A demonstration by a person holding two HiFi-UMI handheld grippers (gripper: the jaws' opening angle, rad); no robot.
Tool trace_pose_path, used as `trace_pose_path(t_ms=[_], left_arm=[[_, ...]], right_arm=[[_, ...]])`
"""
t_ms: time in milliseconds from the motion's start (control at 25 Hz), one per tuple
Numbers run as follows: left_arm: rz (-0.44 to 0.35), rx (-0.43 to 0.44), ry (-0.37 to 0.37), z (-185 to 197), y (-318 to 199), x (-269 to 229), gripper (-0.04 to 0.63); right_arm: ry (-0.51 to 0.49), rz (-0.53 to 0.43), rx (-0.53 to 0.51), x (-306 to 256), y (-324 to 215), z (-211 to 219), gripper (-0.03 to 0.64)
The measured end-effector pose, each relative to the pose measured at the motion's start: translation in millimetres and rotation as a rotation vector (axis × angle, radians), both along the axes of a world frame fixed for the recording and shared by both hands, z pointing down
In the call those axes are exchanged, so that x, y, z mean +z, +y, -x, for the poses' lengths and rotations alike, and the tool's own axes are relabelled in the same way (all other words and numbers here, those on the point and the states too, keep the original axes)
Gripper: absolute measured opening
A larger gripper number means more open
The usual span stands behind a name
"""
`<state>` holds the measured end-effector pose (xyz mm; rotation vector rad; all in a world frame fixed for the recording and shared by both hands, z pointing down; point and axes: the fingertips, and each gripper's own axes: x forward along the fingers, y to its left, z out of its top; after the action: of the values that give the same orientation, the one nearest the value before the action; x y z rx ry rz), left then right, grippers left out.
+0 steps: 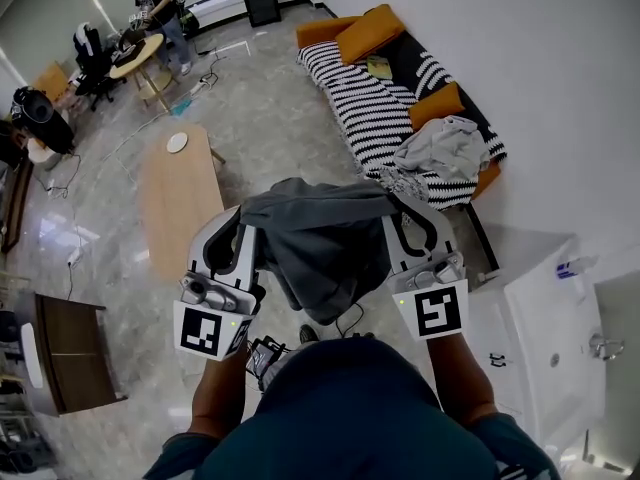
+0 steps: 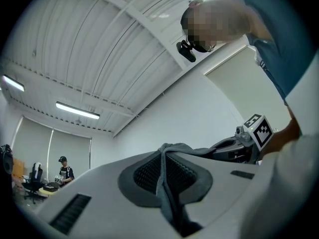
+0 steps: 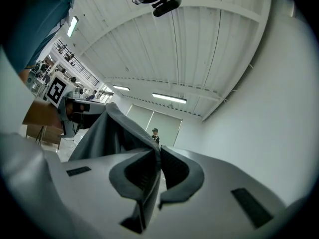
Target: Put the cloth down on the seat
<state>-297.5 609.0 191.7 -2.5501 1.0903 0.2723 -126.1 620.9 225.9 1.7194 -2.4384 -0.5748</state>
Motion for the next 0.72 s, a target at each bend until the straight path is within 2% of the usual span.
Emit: trace_pose_path(t_ms=[360, 720], left_arm=[[-0.027, 0.089, 0.027, 45, -23, 1, 0.023], [0.038, 0.076, -0.007, 65, -35, 17, 0.023]], right_arm=[[0.002, 0.002, 0.062, 2, -21, 45, 0.035], [-0.002, 0.021, 0.061, 7, -31, 62, 0.035]])
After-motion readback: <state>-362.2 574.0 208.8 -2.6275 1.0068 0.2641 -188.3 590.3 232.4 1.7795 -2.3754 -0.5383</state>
